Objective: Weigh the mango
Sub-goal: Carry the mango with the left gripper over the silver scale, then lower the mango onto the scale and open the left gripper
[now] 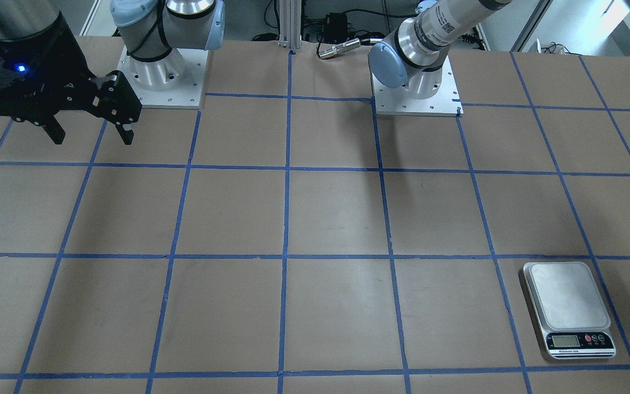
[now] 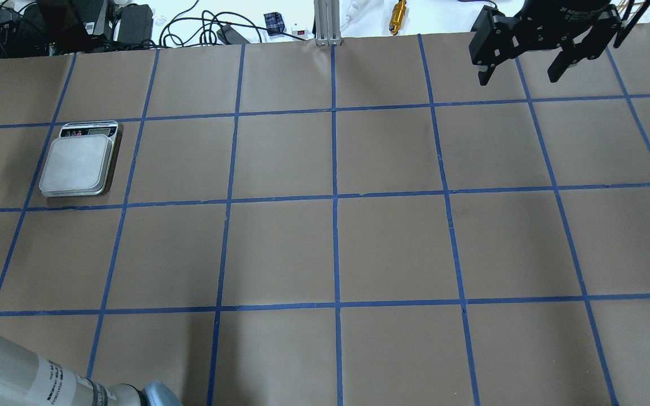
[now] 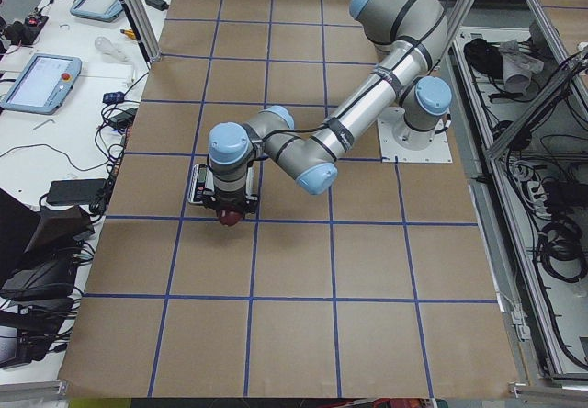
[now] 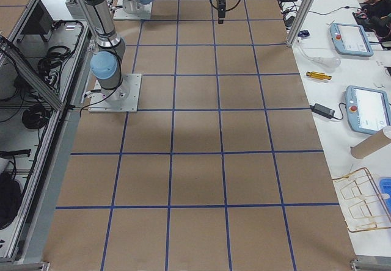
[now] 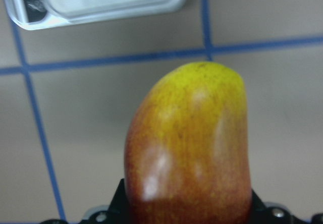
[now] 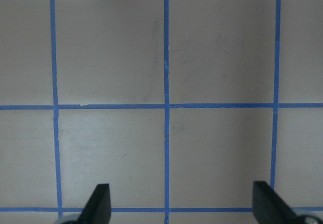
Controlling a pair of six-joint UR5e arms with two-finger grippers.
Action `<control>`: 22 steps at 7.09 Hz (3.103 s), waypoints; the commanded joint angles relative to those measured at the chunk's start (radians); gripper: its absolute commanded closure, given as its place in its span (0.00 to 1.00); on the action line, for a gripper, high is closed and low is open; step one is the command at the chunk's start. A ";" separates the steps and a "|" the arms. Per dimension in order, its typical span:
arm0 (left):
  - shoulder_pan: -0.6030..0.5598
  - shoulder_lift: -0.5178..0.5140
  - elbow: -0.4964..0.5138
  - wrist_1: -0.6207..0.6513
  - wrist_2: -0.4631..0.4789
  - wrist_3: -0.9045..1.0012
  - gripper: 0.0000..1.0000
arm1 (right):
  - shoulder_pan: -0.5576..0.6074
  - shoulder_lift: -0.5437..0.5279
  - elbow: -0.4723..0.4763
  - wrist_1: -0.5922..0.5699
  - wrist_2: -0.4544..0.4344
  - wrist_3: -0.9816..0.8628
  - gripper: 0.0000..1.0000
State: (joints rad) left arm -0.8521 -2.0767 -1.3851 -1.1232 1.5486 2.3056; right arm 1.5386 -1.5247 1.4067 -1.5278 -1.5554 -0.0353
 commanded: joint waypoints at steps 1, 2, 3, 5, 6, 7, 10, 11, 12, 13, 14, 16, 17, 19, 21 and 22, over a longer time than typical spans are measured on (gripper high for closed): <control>-0.123 -0.017 0.001 -0.012 -0.004 -0.222 1.00 | 0.000 0.000 0.000 0.000 0.000 0.000 0.00; -0.140 -0.041 -0.006 -0.012 -0.005 -0.300 1.00 | -0.001 0.000 0.000 0.000 0.000 0.000 0.00; -0.157 -0.075 -0.012 0.000 -0.007 -0.339 1.00 | 0.000 0.000 0.000 0.000 0.000 0.000 0.00; -0.160 -0.100 -0.037 0.003 -0.004 -0.336 1.00 | -0.001 0.000 0.000 0.000 0.000 0.000 0.00; -0.160 -0.108 -0.043 0.003 -0.002 -0.331 1.00 | 0.000 0.000 0.000 0.000 -0.002 0.000 0.00; -0.160 -0.111 -0.048 0.005 0.002 -0.327 1.00 | 0.000 0.000 0.000 0.000 0.000 0.000 0.00; -0.160 -0.129 -0.052 0.045 -0.007 -0.328 1.00 | -0.001 0.000 0.000 0.000 -0.002 0.000 0.00; -0.160 -0.134 -0.052 0.046 -0.009 -0.327 1.00 | 0.000 0.000 0.000 0.000 0.000 0.000 0.00; -0.160 -0.138 -0.052 0.046 -0.009 -0.330 0.87 | 0.000 0.000 0.000 0.000 -0.002 0.000 0.00; -0.160 -0.141 -0.052 0.043 -0.009 -0.328 0.22 | 0.000 0.000 0.000 0.000 0.000 0.000 0.00; -0.160 -0.140 -0.051 0.043 -0.009 -0.330 0.05 | 0.000 0.000 0.000 0.000 0.000 0.000 0.00; -0.163 -0.102 -0.048 0.042 -0.007 -0.348 0.00 | 0.000 0.000 0.000 0.000 -0.002 0.000 0.00; -0.171 -0.050 -0.054 0.027 0.001 -0.383 0.00 | 0.000 0.000 0.000 0.000 0.000 0.000 0.00; -0.170 0.117 -0.049 -0.157 0.008 -0.470 0.00 | 0.000 0.000 0.000 0.000 0.000 0.000 0.00; -0.171 0.304 -0.058 -0.382 0.013 -0.666 0.00 | 0.000 0.000 0.000 0.000 -0.002 0.000 0.00; -0.171 0.376 -0.058 -0.477 0.030 -0.725 0.00 | 0.000 0.000 0.000 0.000 0.000 0.000 0.00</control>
State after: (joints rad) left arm -1.0227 -1.7962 -1.4397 -1.4806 1.5645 1.6695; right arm 1.5385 -1.5248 1.4066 -1.5278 -1.5561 -0.0353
